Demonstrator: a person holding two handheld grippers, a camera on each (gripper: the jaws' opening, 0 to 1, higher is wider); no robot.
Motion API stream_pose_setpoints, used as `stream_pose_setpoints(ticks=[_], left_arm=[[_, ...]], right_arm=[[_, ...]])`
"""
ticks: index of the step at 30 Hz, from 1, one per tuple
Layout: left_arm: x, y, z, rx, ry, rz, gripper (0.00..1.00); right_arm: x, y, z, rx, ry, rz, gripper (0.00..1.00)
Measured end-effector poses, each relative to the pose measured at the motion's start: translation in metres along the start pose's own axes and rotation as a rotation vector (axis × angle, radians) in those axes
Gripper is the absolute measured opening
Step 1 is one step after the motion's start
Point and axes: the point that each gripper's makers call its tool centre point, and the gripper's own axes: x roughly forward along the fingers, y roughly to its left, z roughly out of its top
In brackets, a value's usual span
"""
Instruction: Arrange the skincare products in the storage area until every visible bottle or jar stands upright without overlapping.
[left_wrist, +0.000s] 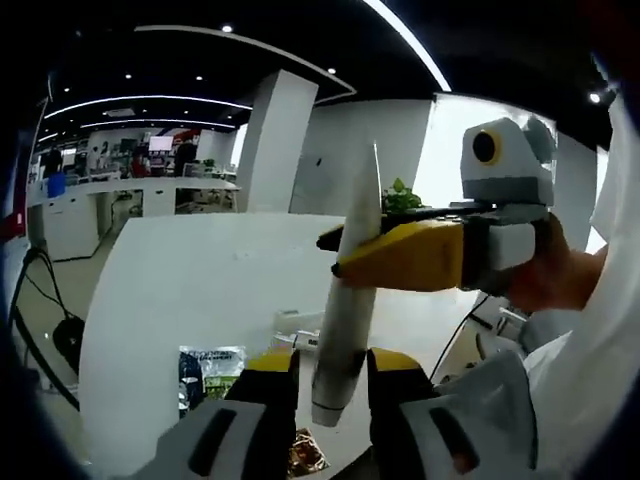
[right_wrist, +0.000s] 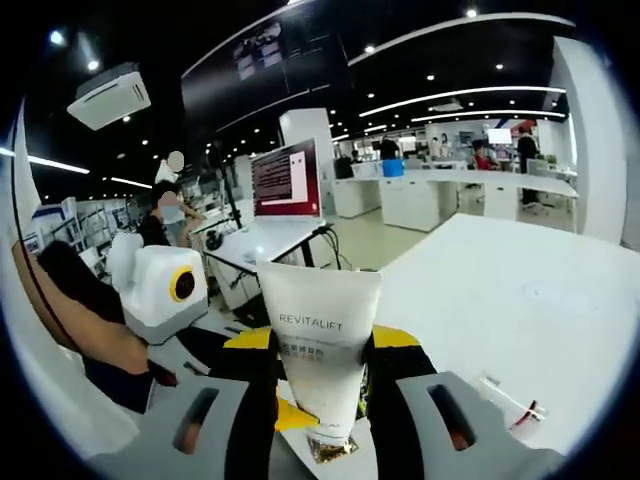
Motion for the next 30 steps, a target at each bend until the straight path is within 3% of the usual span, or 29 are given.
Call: stream_pose_setpoints(ticks=[1,5,8,11,13,14,15,16,17,19,20,22,27,30], left_arm=[[-0.001,0.007,-0.011,0.009,0.048,0.029,0.27],[-0.008,0.030,-0.036,0.095,0.133,0.124,0.31],[-0.012,0.044,-0.047,0.143,0.155,0.186,0.42],[-0.018,0.058,-0.062,0.221,0.213,0.243,0.42],[-0.020,0.061,-0.066,0.285,0.207,0.270,0.41],[-0.023,0.064,-0.070,0.385,0.200,0.301,0.40],[-0.025,0.066,-0.073,0.432,0.205,0.323,0.38],[-0.025,0.064,-0.077,0.454,0.220,0.319,0.35],[-0.022,0.059,-0.075,0.477,0.199,0.303,0.34],[-0.017,0.055,-0.069,0.458,0.155,0.283,0.32],[-0.017,0.058,-0.072,0.395,0.147,0.279,0.32],[-0.020,0.069,-0.087,0.314,0.229,0.310,0.35],[-0.015,0.065,-0.091,0.410,0.241,0.285,0.35],[-0.016,0.072,-0.096,0.374,0.275,0.308,0.35]], right_arm=[[0.000,-0.002,0.001,0.000,-0.002,-0.003,0.31],[0.003,-0.020,0.013,0.000,-0.026,-0.035,0.31],[0.006,-0.034,0.023,-0.006,-0.035,-0.051,0.31],[0.008,-0.047,0.032,-0.016,-0.044,-0.071,0.31],[0.009,-0.055,0.038,-0.022,-0.051,-0.082,0.31],[0.010,-0.059,0.041,-0.026,-0.052,-0.088,0.31],[0.010,-0.062,0.043,-0.031,-0.051,-0.091,0.31],[0.010,-0.063,0.045,-0.033,-0.051,-0.093,0.31],[0.010,-0.066,0.048,-0.040,-0.052,-0.098,0.31],[0.009,-0.072,0.054,-0.046,-0.057,-0.108,0.31],[0.009,-0.075,0.055,-0.049,-0.059,-0.112,0.31],[0.010,-0.084,0.057,-0.048,-0.062,-0.129,0.31],[0.014,-0.111,0.062,-0.029,-0.083,-0.180,0.31],[0.019,-0.122,0.065,-0.028,-0.094,-0.203,0.31]])
